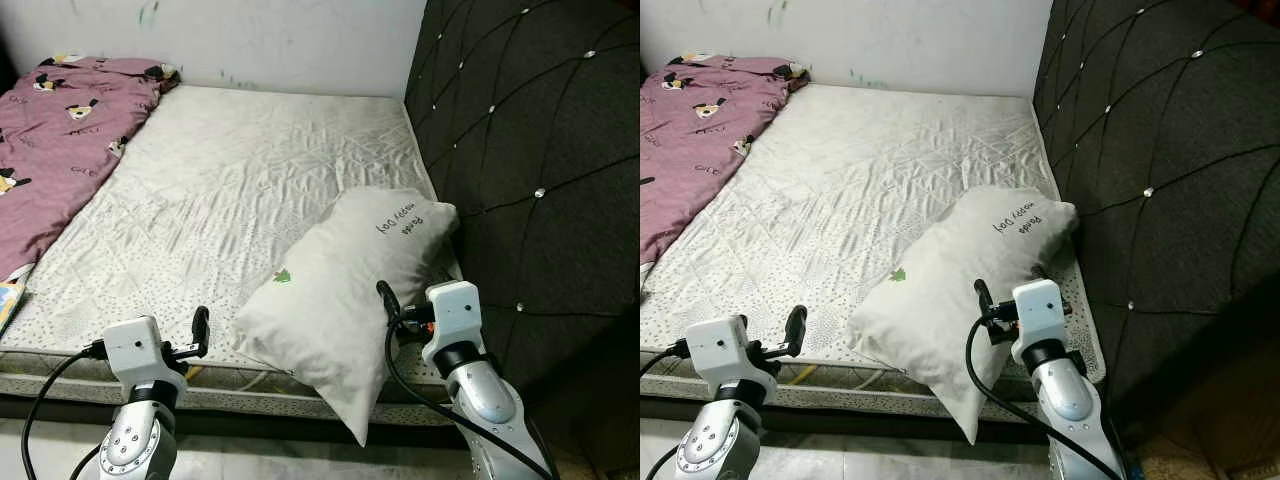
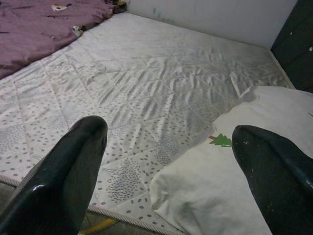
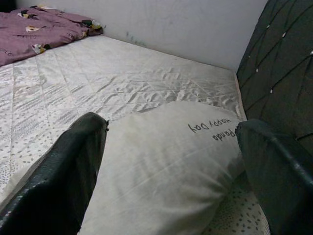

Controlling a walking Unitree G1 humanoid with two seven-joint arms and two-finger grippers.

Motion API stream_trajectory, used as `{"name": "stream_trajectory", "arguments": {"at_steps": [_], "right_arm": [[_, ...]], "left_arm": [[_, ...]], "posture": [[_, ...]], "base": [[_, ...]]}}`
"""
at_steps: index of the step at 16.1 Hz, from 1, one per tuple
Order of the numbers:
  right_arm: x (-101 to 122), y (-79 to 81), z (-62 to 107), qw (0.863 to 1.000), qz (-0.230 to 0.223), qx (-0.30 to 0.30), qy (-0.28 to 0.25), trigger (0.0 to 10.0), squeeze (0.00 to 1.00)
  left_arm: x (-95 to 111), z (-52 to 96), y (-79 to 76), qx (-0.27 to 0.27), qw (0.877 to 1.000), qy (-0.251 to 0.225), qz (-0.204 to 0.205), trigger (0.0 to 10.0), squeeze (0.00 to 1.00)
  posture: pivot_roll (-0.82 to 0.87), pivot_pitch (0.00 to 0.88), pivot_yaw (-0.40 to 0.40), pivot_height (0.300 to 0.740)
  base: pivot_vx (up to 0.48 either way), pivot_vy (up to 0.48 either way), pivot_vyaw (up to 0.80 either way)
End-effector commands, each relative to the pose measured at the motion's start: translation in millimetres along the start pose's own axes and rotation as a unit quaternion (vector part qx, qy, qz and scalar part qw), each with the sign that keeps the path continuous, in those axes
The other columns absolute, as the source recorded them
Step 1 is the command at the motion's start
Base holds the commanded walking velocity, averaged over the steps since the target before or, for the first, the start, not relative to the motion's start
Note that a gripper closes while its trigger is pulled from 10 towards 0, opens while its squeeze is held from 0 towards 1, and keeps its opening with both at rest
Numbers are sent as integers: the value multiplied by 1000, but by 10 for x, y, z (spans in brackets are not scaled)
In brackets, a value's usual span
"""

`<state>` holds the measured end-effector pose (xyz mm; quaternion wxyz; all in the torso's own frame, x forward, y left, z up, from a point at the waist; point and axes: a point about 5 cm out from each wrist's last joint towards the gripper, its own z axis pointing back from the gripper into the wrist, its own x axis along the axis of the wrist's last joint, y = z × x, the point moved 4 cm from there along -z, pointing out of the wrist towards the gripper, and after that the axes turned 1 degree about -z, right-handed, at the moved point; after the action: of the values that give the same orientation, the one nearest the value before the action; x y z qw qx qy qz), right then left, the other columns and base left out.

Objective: Clean up the room

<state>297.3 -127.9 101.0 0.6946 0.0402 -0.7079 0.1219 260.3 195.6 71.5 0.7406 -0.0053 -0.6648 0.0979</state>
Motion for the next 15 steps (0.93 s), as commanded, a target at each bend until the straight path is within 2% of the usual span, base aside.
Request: {"name": "stream_trajectory", "arguments": {"at_steps": [1,15], "right_arm": [[21,-2,0,1000,-2,2,0,10000,0],[15,-5,-46,1000,0,2,0,10000,0]], "left_arm": [[66,7,-18,-5,1000,-12,-2,10000,0],[76,-32,-21,-5,1000,-15,-5,10000,0]], "posture": [[64,73,-29,730],[67,61,-29,730]], "base": [[300,0,0],[313,0,0]]}}
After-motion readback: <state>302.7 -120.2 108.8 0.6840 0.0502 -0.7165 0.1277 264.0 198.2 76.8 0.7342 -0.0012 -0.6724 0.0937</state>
